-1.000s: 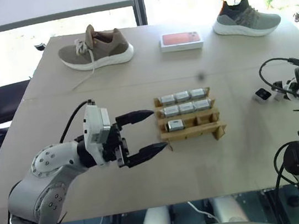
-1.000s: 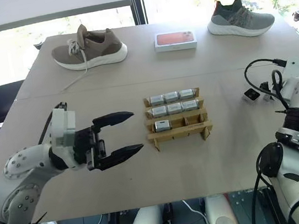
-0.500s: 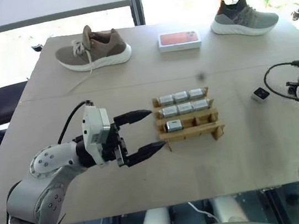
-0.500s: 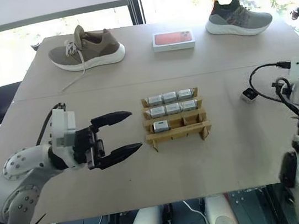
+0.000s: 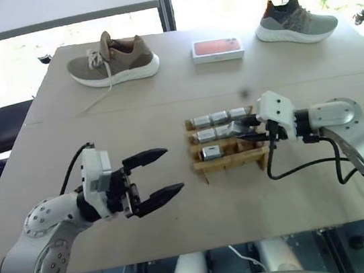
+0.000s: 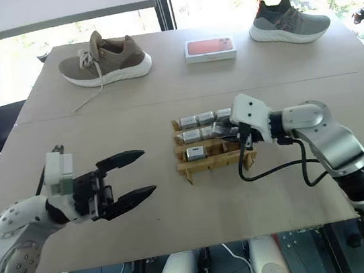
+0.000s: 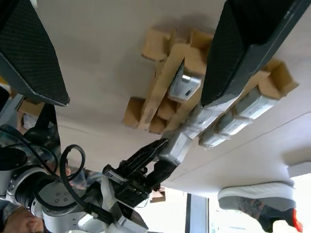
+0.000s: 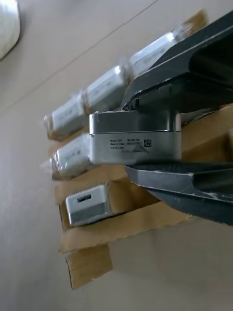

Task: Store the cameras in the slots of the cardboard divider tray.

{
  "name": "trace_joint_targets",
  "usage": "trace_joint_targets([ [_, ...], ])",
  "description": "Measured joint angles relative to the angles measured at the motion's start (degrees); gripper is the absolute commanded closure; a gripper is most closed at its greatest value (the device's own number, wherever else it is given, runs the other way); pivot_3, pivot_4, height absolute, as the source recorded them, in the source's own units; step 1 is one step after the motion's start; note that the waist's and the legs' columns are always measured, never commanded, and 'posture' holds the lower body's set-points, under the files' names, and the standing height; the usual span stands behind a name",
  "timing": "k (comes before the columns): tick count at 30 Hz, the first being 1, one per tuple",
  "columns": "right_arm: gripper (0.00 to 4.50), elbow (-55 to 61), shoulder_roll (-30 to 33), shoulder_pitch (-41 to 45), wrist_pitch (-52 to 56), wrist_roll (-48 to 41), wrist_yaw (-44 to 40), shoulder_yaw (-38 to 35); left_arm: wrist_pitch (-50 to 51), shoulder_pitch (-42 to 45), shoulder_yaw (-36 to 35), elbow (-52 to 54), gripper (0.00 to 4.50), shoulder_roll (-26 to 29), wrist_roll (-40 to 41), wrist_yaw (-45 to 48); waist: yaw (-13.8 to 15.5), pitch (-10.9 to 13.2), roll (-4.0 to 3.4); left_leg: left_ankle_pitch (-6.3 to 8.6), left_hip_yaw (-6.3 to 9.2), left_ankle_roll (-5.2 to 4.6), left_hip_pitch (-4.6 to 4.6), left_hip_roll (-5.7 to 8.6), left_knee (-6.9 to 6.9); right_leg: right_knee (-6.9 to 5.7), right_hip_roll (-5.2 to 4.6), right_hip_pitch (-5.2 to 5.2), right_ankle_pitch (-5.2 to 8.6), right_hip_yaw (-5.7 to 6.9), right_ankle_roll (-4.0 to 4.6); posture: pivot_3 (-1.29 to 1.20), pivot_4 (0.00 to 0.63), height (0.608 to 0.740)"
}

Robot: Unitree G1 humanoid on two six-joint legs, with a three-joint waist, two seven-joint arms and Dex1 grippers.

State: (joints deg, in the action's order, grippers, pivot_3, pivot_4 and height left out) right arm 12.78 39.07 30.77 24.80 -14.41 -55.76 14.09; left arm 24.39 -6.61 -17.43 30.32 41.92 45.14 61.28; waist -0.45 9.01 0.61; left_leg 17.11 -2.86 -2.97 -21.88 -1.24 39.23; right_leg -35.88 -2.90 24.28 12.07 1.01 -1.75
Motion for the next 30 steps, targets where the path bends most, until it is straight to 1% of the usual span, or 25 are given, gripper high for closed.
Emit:
trace_joint_targets([
  [3,3.69,-2.50,-0.41,1.12,-2.60,0.98,-1.71,0.67,-0.03,-2.55,-1.58,0.80,0.00,0.02,0.04,-0.53,0.35,0.00,0.01,0.02,0.03,0.00,-0.07,0.04,-0.02,0.05,-0.11,0.02,-0.02,0.10,-0.04,0.00,0.150,0.740],
  [10,3.69,-2.21,-0.81,1.03,-2.52,0.50,-6.90,2.87,-0.03,-6.57,-2.94,4.55,0.00,-0.59,0.09,-2.82,0.39,0.01,0.01,0.03,0.18,0.01,-0.05,0.02,-0.07,-0.01,-0.19,0.01,0.02,0.26,0.04,0.00,0.150,0.740],
  [13,3.69,-1.63,-0.62,-0.20,-2.52,0.52,-8.47,3.45,-0.04,-6.70,-3.01,4.93,0.00,-0.62,0.09,-3.14,0.43,0.01,0.01,0.03,0.18,-0.02,-0.02,0.02,-0.05,-0.01,-0.18,-0.02,0.07,0.34,0.12,0.00,0.150,0.740],
  [19,3.69,-2.37,-0.36,-0.46,-3.88,1.78,-8.94,3.69,-0.15,-6.69,-3.00,4.99,0.00,-0.71,0.09,-3.84,0.36,0.00,0.03,0.03,0.14,-0.02,0.05,0.02,-0.01,-0.04,-0.17,-0.07,0.06,0.32,0.12,0.00,0.150,0.740],
  [24,3.69,-7.75,-0.32,0.57,-8.71,4.75,-10.29,4.51,-0.30,-7.02,-3.04,5.05,0.00,-0.71,0.09,-4.00,0.62,-0.03,0.06,0.03,0.14,-0.01,0.07,0.03,0.00,-0.03,-0.17,-0.10,0.07,0.33,0.12,0.00,0.150,0.740],
  [30,3.69,-11.72,-1.03,2.77,-12.68,6.31,-13.05,6.09,-0.80,-7.10,-3.06,5.05,0.00,-0.71,0.09,-4.01,0.74,-0.04,0.07,0.02,0.13,0.00,0.08,0.02,0.00,-0.03,-0.15,-0.11,0.06,0.33,0.12,0.00,0.150,0.740],
])
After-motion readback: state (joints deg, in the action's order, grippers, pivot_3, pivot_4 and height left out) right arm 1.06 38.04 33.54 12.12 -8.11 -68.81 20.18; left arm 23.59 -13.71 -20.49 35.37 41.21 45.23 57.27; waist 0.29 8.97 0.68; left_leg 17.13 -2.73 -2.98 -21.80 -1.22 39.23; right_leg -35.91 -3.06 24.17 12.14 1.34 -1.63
